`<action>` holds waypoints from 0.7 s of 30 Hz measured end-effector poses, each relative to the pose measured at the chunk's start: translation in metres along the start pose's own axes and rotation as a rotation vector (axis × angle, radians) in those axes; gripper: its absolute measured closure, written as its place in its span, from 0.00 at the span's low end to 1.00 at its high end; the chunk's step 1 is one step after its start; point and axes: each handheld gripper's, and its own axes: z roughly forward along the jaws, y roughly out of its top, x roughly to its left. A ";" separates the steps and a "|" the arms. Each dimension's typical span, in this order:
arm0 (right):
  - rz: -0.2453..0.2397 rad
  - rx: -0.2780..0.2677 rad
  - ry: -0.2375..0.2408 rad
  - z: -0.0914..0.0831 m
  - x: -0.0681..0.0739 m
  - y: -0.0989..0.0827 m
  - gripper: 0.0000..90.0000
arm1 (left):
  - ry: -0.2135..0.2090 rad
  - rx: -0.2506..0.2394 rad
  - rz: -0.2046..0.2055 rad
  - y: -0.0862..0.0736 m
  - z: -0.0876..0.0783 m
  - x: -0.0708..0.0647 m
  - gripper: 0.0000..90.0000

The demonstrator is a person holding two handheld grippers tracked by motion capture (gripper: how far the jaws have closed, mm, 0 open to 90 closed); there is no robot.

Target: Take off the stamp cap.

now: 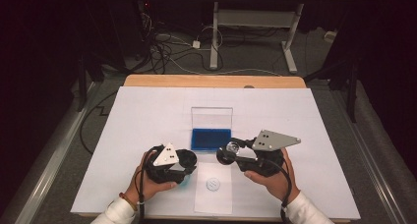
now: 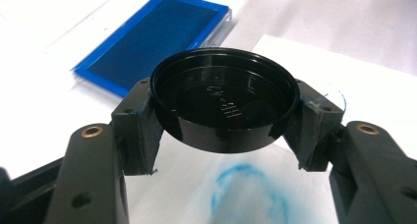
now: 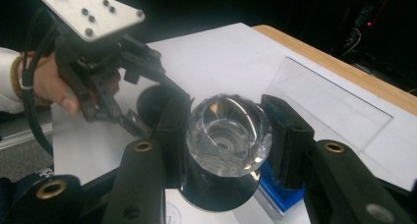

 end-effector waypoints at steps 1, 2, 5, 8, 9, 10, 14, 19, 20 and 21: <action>0.001 0.003 -0.002 -0.002 -0.001 -0.001 0.64 | 0.001 -0.006 -0.007 -0.002 -0.003 0.002 0.41; 0.001 0.007 -0.014 -0.004 -0.003 -0.002 0.64 | 0.010 -0.006 -0.008 -0.003 -0.005 0.002 0.41; 0.004 0.012 -0.022 -0.008 -0.006 -0.004 0.64 | 0.025 -0.014 -0.013 -0.006 -0.012 0.004 0.41; 0.012 0.015 -0.029 -0.011 -0.010 -0.006 0.64 | 0.040 -0.021 -0.011 -0.008 -0.019 0.005 0.41; 0.008 0.015 -0.034 -0.012 -0.011 -0.006 0.64 | 0.042 -0.024 -0.012 -0.008 -0.020 0.005 0.41; 0.012 0.017 -0.037 -0.013 -0.012 -0.007 0.64 | 0.049 -0.025 -0.013 -0.009 -0.023 0.005 0.41; 0.015 0.019 -0.052 -0.018 -0.016 -0.008 0.64 | 0.059 -0.031 -0.019 -0.015 -0.030 0.008 0.41; 0.023 0.023 -0.071 -0.027 -0.019 -0.012 0.64 | 0.077 -0.047 -0.037 -0.024 -0.041 0.010 0.41; 0.021 0.028 -0.076 -0.029 -0.020 -0.013 0.64 | 0.083 -0.045 -0.039 -0.025 -0.043 0.010 0.41; 0.018 0.033 -0.083 -0.031 -0.020 -0.015 0.64 | 0.087 -0.045 -0.043 -0.028 -0.046 0.010 0.41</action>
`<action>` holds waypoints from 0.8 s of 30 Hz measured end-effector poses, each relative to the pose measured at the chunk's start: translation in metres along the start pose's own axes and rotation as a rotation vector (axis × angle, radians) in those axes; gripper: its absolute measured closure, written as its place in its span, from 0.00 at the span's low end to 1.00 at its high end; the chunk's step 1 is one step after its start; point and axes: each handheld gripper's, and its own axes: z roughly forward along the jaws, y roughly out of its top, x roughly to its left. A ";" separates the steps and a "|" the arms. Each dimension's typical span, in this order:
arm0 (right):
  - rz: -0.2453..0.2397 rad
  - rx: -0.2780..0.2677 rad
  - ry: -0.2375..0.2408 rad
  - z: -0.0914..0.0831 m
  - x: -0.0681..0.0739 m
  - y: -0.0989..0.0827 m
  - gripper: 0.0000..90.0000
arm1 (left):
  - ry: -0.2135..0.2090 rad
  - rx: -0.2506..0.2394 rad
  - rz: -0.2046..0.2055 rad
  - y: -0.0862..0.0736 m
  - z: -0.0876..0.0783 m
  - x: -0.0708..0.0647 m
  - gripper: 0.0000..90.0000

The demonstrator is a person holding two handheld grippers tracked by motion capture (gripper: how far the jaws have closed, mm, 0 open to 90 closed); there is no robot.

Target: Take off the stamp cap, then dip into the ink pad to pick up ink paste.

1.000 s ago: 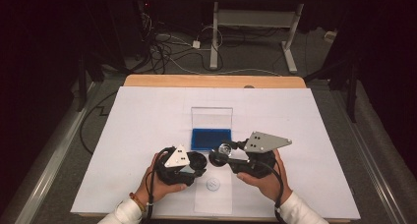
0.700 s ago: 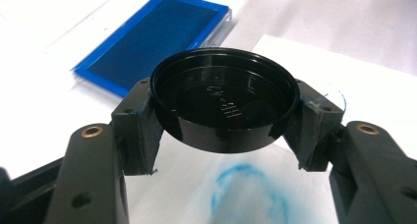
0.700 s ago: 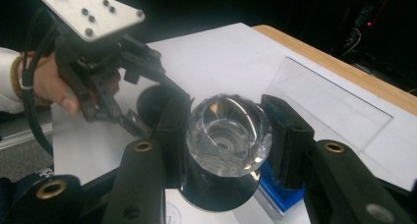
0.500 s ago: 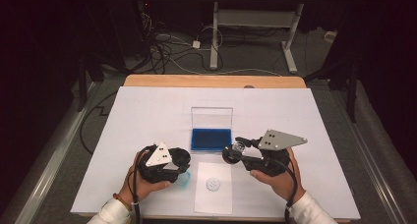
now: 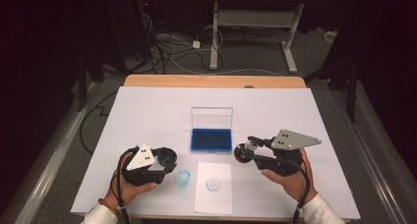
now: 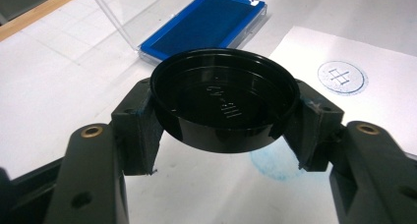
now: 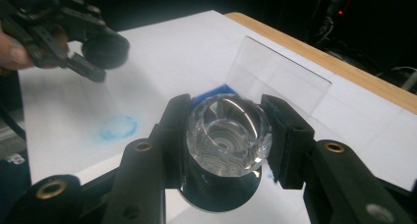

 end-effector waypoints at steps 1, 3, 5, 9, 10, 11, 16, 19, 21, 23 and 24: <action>-0.001 0.006 -0.008 -0.002 -0.001 -0.002 0.64 | 0.001 -0.002 -0.006 -0.002 -0.002 0.001 0.41; -0.007 0.018 -0.026 -0.004 -0.003 -0.005 0.64 | 0.006 0.001 -0.014 -0.005 -0.005 0.001 0.41; -0.018 0.033 -0.048 -0.006 -0.005 -0.007 0.64 | 0.009 -0.002 -0.025 -0.009 -0.008 0.002 0.41; -0.013 0.046 -0.067 -0.010 -0.009 -0.013 0.64 | 0.015 0.003 -0.039 -0.018 -0.013 0.002 0.41; -0.007 0.046 -0.070 -0.011 -0.010 -0.014 0.64 | 0.019 0.008 -0.040 -0.021 -0.015 0.002 0.41; -0.009 0.050 -0.074 -0.013 -0.010 -0.015 0.64 | 0.022 0.013 -0.038 -0.022 -0.016 0.002 0.41; 0.002 0.054 -0.088 -0.018 -0.012 -0.018 0.64 | 0.033 0.027 -0.056 -0.035 -0.023 0.002 0.41; 0.011 0.050 -0.084 -0.020 -0.014 -0.018 0.64 | 0.029 0.033 -0.061 -0.038 -0.024 0.002 0.41; 0.014 0.049 -0.082 -0.019 -0.015 -0.017 0.64 | 0.027 0.037 -0.062 -0.040 -0.023 0.002 0.41; 0.016 0.046 -0.078 -0.018 -0.016 -0.016 0.64 | 0.023 0.039 -0.062 -0.040 -0.023 0.002 0.41; 0.018 0.046 -0.078 -0.017 -0.016 -0.015 0.64 | 0.022 0.042 -0.064 -0.040 -0.022 0.002 0.41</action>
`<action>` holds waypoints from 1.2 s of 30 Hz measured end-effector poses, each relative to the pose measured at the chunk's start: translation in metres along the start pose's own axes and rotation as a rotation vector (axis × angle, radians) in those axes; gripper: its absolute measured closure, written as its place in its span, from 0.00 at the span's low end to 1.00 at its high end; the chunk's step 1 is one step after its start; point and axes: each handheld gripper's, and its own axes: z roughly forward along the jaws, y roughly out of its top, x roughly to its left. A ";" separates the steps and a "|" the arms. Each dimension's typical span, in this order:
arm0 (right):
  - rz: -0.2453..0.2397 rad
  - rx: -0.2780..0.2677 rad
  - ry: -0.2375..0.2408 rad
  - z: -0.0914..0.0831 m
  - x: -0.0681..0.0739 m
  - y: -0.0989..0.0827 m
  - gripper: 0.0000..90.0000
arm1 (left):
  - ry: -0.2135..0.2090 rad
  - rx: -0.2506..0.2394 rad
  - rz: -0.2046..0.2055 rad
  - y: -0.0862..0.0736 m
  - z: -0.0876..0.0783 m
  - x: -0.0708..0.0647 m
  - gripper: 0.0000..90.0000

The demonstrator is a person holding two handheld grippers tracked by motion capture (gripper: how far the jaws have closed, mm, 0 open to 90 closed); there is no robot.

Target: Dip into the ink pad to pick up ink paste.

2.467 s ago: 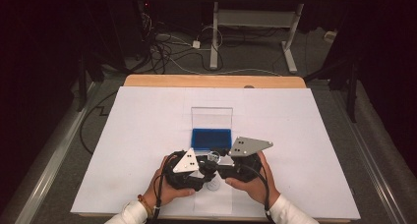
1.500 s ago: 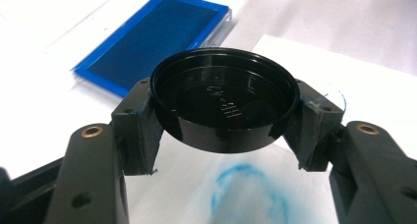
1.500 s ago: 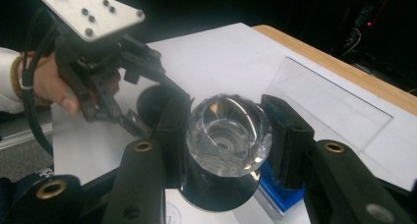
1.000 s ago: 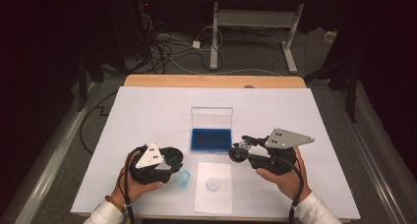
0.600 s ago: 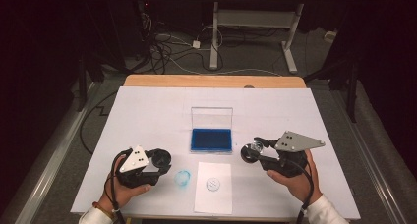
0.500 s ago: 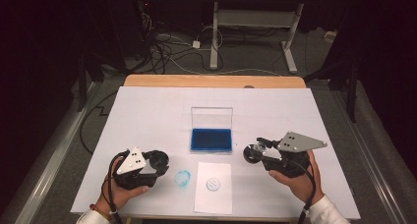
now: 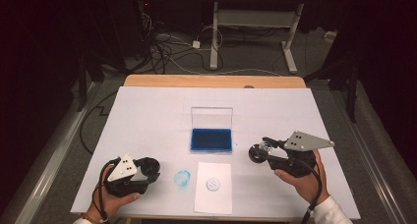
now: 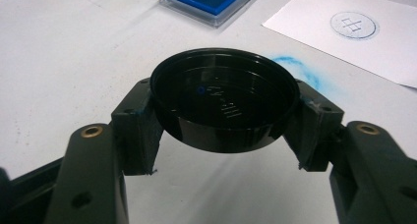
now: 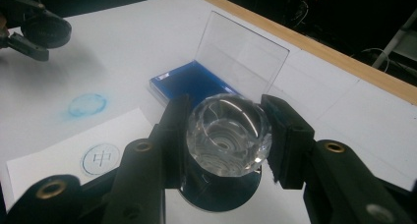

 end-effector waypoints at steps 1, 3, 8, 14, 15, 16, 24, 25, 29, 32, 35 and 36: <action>0.000 0.001 0.004 0.001 0.000 0.001 0.64 | 0.001 0.002 0.000 0.000 0.000 0.000 0.41; -0.003 0.003 0.009 0.002 0.001 0.004 0.64 | -0.003 0.001 -0.003 0.000 0.001 0.000 0.41; -0.007 -0.001 0.028 0.011 0.001 0.013 0.64 | 0.006 0.001 0.005 0.002 0.000 -0.001 0.41; -0.023 0.009 0.030 0.021 -0.003 0.033 0.64 | 0.009 0.017 0.002 0.000 0.002 0.000 0.41; -0.031 0.007 0.029 0.022 -0.003 0.038 0.64 | 0.011 0.020 0.006 0.000 0.002 0.000 0.41; -0.035 0.005 0.032 0.023 -0.003 0.042 0.64 | 0.012 0.021 0.005 0.000 0.002 0.000 0.41; -0.078 0.009 0.056 0.041 0.005 0.071 0.64 | 0.020 0.019 -0.001 0.000 0.000 -0.001 0.41; -0.084 0.014 0.059 0.044 0.007 0.074 0.64 | 0.019 0.020 0.000 0.000 0.000 -0.001 0.41; -0.096 0.024 0.073 0.057 0.011 0.080 0.64 | 0.019 0.022 0.000 -0.001 0.001 0.000 0.41; -0.093 0.034 0.081 0.067 0.013 0.084 0.64 | 0.016 0.024 0.001 -0.001 0.001 0.000 0.41; -0.092 0.045 0.081 0.075 0.012 0.085 0.64 | 0.014 0.025 0.002 -0.001 0.002 0.000 0.41; -0.088 0.046 0.085 0.078 0.012 0.085 0.64 | 0.015 0.025 0.002 -0.001 0.002 0.000 0.41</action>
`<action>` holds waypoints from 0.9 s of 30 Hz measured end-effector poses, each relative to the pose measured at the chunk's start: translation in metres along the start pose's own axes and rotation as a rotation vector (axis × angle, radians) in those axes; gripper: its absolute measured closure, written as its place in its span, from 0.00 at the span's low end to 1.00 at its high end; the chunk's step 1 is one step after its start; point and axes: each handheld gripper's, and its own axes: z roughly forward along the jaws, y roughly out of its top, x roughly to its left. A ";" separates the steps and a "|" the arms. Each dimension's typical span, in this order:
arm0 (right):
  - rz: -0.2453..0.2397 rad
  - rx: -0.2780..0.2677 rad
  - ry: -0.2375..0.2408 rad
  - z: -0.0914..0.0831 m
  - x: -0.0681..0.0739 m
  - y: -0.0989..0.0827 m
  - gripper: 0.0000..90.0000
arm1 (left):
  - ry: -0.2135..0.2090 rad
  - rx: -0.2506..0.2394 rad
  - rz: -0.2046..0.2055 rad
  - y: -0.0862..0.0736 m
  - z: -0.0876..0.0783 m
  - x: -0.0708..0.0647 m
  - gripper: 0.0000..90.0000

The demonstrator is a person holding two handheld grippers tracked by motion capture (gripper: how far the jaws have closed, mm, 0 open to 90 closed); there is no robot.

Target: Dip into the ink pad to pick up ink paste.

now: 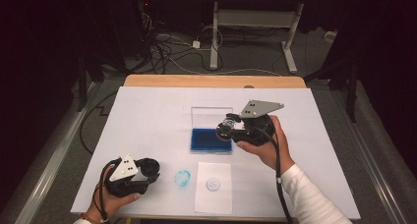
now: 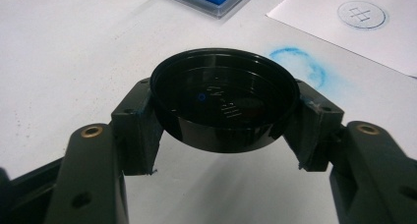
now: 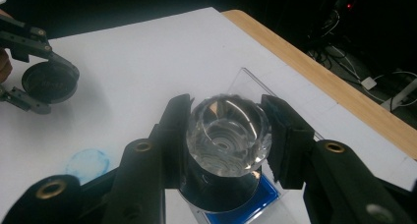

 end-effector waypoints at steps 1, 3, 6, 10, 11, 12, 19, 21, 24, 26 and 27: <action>0.002 0.002 -0.001 0.003 0.000 0.000 0.64 | 0.000 -0.001 -0.002 0.000 0.000 0.000 0.41; 0.003 0.012 0.000 0.007 -0.001 0.001 0.64 | -0.001 -0.002 -0.005 0.000 0.000 0.001 0.41; 0.002 0.024 -0.004 0.016 -0.002 0.002 0.64 | -0.001 -0.002 0.001 0.000 0.000 0.000 0.41; 0.009 0.040 -0.004 0.026 -0.004 0.001 0.64 | 0.001 -0.002 -0.003 0.000 0.000 0.001 0.41; 0.010 0.045 -0.004 0.028 -0.005 0.000 0.64 | 0.000 -0.003 -0.004 0.000 0.000 0.002 0.41; 0.010 0.047 -0.003 0.031 -0.005 0.000 0.64 | -0.002 -0.004 -0.005 0.000 0.000 0.002 0.41; 0.014 0.082 -0.007 0.046 -0.008 -0.004 0.64 | -0.005 -0.005 -0.007 0.000 0.001 0.003 0.41; 0.017 0.088 -0.007 0.050 -0.008 -0.005 0.64 | -0.006 -0.003 -0.006 0.000 0.001 0.003 0.41; 0.024 0.101 -0.002 0.057 -0.009 -0.008 0.64 | -0.004 0.002 -0.008 0.000 0.002 0.003 0.41; 0.023 0.115 0.000 0.061 -0.008 -0.010 0.64 | -0.004 0.001 -0.010 0.000 0.002 0.003 0.41; 0.022 0.123 -0.003 0.064 -0.008 -0.011 0.64 | -0.003 0.002 -0.011 0.000 0.002 0.003 0.41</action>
